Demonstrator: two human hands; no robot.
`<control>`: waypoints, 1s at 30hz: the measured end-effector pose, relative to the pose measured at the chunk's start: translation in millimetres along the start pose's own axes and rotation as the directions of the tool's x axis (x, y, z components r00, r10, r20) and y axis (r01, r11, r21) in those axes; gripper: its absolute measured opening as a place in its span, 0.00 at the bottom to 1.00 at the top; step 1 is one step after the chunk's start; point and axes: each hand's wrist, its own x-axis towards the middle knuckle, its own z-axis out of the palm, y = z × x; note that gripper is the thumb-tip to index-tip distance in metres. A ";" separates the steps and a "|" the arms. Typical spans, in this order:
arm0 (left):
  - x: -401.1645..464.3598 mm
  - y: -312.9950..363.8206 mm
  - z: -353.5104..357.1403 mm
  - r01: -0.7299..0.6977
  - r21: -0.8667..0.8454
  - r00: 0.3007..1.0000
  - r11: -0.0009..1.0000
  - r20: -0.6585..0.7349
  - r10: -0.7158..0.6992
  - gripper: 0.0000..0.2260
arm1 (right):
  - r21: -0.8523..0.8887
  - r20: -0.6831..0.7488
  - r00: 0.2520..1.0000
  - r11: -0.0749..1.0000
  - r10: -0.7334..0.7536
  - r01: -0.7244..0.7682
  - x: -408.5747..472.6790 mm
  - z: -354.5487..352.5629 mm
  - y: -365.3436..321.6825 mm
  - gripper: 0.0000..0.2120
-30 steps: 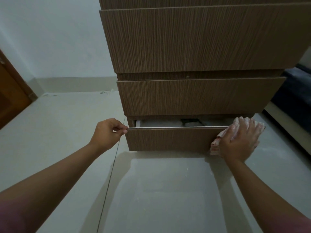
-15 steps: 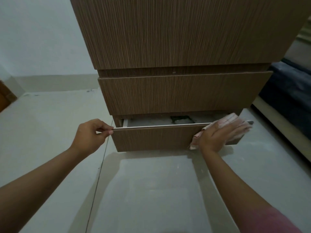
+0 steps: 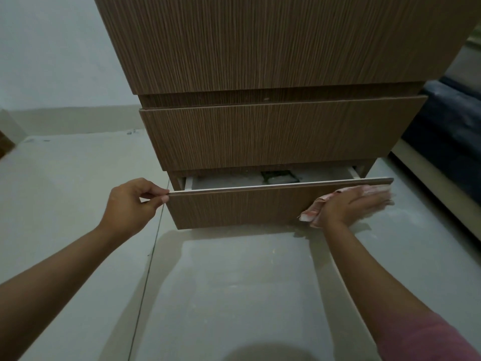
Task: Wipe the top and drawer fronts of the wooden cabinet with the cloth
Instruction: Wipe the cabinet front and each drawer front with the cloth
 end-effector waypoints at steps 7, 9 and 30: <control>0.6 -2.4 1.4 0.013 -0.019 1.000 1.000 -0.003 -0.013 0.04 | -0.066 -0.010 0.975 0.973 -0.222 0.221 -66.5 28.5 -12.3 0.32; 1.9 -3.6 1.6 0.020 -0.031 1.000 0.999 -0.007 -0.020 0.03 | -0.085 0.004 0.968 0.965 -0.250 0.250 -82.4 35.7 -2.7 0.32; 7.7 -11.5 0.1 -0.053 -0.031 0.998 0.998 0.029 0.054 0.03 | -0.049 0.122 0.948 0.952 -0.295 0.302 -135.9 52.2 -22.3 0.35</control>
